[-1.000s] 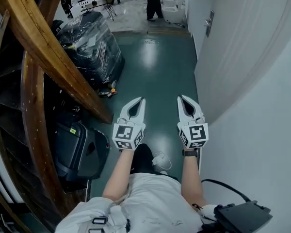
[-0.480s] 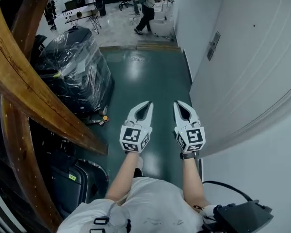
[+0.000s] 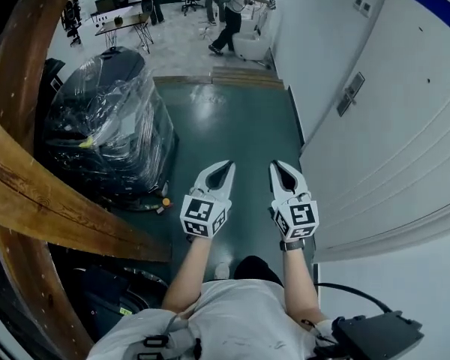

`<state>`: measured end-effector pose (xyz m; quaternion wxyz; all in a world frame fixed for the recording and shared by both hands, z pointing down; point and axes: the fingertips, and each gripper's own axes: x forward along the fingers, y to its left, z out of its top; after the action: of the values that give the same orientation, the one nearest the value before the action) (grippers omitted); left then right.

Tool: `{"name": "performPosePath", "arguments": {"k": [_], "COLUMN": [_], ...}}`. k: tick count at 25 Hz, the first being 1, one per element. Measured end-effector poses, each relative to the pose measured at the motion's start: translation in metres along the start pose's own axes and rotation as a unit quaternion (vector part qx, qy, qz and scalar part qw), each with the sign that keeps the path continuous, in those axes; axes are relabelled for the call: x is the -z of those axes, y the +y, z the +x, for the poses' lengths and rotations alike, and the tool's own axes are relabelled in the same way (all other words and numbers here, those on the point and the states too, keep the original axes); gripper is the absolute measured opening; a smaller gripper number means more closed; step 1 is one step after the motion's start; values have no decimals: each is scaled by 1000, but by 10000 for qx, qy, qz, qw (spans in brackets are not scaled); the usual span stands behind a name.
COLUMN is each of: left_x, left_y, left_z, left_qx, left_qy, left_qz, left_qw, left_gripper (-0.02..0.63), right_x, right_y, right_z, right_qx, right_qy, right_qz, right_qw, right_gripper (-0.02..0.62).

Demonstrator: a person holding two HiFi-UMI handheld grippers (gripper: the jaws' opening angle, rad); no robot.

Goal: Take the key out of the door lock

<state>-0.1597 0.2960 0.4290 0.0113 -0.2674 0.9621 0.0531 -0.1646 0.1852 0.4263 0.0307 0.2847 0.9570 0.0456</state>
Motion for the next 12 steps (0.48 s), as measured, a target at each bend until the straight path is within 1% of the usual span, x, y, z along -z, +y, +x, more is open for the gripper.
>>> {"name": "performPosePath", "arguments": {"k": [3,6,9,12], "left_x": [8,11,13,23], "left_y": [16,33,59,88], "left_z": [22,42,68,104], "left_qx": [21,18,-86,-223], "left_qy": [125,150,114,220], "left_qz": [20,63,91,106], "left_qw": [9999,9999,9999,9995], "left_gripper": [3,3,3,3], "right_x": [3,11,22,34], "right_y": [-14,-26,-41,-61], "right_z": [26,56,96,141], "right_qx": [-8,16,-35,-165], "right_qy": [14,30,-14,-37], "right_qz": [58,88,183,268], "right_qw": [10000,10000,9998,9995], "right_gripper": [10,6,6,6]}}
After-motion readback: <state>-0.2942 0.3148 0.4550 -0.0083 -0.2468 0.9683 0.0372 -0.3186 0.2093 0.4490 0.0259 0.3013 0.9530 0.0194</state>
